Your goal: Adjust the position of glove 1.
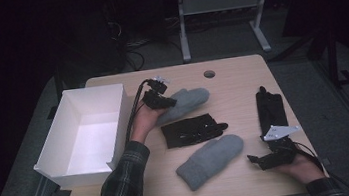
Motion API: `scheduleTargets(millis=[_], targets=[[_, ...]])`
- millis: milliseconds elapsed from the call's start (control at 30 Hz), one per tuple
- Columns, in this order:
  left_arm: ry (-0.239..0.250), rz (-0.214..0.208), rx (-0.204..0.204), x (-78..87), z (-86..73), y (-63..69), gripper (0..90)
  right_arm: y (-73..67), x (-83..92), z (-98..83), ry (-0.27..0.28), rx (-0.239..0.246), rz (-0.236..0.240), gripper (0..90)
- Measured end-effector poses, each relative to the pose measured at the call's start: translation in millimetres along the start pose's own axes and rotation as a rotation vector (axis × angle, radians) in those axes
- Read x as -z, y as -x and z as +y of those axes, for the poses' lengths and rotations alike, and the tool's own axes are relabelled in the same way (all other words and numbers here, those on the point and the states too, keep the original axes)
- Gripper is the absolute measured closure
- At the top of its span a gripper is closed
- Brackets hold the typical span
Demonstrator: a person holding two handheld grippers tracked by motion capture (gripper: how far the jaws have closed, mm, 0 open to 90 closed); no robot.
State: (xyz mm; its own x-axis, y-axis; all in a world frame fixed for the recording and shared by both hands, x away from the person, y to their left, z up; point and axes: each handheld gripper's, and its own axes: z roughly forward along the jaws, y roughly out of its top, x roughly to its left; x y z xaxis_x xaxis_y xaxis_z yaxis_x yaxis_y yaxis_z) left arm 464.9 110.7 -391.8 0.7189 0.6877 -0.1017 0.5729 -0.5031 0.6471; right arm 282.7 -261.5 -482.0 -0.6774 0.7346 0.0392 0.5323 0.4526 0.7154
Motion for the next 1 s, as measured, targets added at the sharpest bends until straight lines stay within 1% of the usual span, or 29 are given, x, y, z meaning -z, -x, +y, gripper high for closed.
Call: scheduleTargets(millis=[33,100,133,167,200,233,267,300,367,400,433,467,500,533,567,600,633,667,733,767,867,900,933,967,1000], targets=[[0.003,-0.005,0.012,3.0,-0.4,2.9,85.6,0.0,0.0,0.0,0.0,0.0,0.0,9.0],[0.007,-0.015,0.014,9.9,-1.5,9.0,85.5,-0.1,0.4,-0.1,0.0,0.003,0.001,10.4],[0.007,-0.015,0.014,9.9,-1.5,9.0,85.6,-0.1,0.4,-0.1,0.0,0.003,0.001,10.4],[0.01,-0.027,0.023,16.1,-2.9,15.0,85.6,-0.4,3.2,1.2,-0.005,0.007,0.009,18.5],[0.01,-0.027,0.023,16.1,-2.9,15.0,85.5,-0.2,4.1,1.9,-0.008,0.007,0.015,20.9],[0.017,-0.04,0.02,22.0,-4.7,22.0,85.6,-0.6,5.5,2.8,-0.004,0.002,0.031,28.8],[0.017,-0.046,0.015,24.7,-5.4,25.7,85.6,-1.5,7.7,3.9,0.006,0.018,0.049,37.0],[0.019,-0.05,0.005,27.3,-6.4,29.4,85.6,-4.1,10.3,5.2,0.022,0.037,0.064,42.4],[0.022,-0.066,-0.003,31.6,-8.8,35.4,85.5,-10.8,13.7,8.6,0.041,0.071,0.1,60.0],[0.026,-0.073,-0.001,33.6,-10.3,37.8,85.6,-14.0,14.2,10.1,0.049,0.092,0.121,64.7],[0.027,-0.074,-0.007,35.4,-11.7,39.5,85.6,-17.3,13.5,11.4,0.053,0.106,0.143,72.4],[0.026,-0.077,-0.005,36.8,-13.2,41.3,85.5,-21.2,12.3,12.9,0.048,0.112,0.169,78.3],[0.026,-0.081,-0.01,37.8,-14.5,42.2,85.5,-25.0,10.4,14.5,0.046,0.128,0.196,81.8],[0.026,-0.082,-0.012,38.5,-15.4,43.0,85.5,-29.4,8.4,16.3,0.038,0.132,0.225,86.6],[0.029,-0.085,-0.01,39.1,-17.0,44.8,85.6,-32.4,6.4,17.9,0.033,0.136,0.24,89.4],[0.029,-0.085,-0.01,39.1,-17.0,44.8,85.5,-32.4,6.4,17.9,0.033,0.136,0.24,89.4],[0.028,-0.087,-0.009,39.8,-18.5,46.4,85.5,-36.8,2.3,20.5,0.029,0.151,0.26,90.0],[0.027,-0.091,-0.01,40.5,-20.2,48.0,85.5,-44.0,-5.2,26.5,0.028,0.176,0.298,90.0],[0.033,-0.095,-0.004,40.2,-21.2,49.2,85.6,-50.2,-10.6,31.7,0.034,0.19,0.342,90.0],[0.038,-0.101,0.007,40.0,-23.2,51.0,85.6,-55.5,-14.7,35.2,0.031,0.201,0.368,90.0],[0.039,-0.111,0.004,40.3,-26.3,52.6,85.5,-69.1,-24.3,42.0,0.02,0.236,0.407,90.0],[0.039,-0.111,0.004,40.3,-26.3,52.6,85.6,-69.1,-24.3,42.0,0.02,0.236,0.407,90.0],[0.042,-0.116,0.003,40.8,-28.0,54.3,85.6,-78.0,-31.3,45.9,0.009,0.253,0.415,90.0],[0.042,-0.116,0.003,40.8,-28.0,54.3,85.6,-78.0,-31.3,45.9,0.009,0.253,0.415,90.0],[0.042,-0.118,0.003,41.1,-29.1,55.4,85.6,-84.8,-37.4,49.3,0.003,0.261,0.426,90.0]])
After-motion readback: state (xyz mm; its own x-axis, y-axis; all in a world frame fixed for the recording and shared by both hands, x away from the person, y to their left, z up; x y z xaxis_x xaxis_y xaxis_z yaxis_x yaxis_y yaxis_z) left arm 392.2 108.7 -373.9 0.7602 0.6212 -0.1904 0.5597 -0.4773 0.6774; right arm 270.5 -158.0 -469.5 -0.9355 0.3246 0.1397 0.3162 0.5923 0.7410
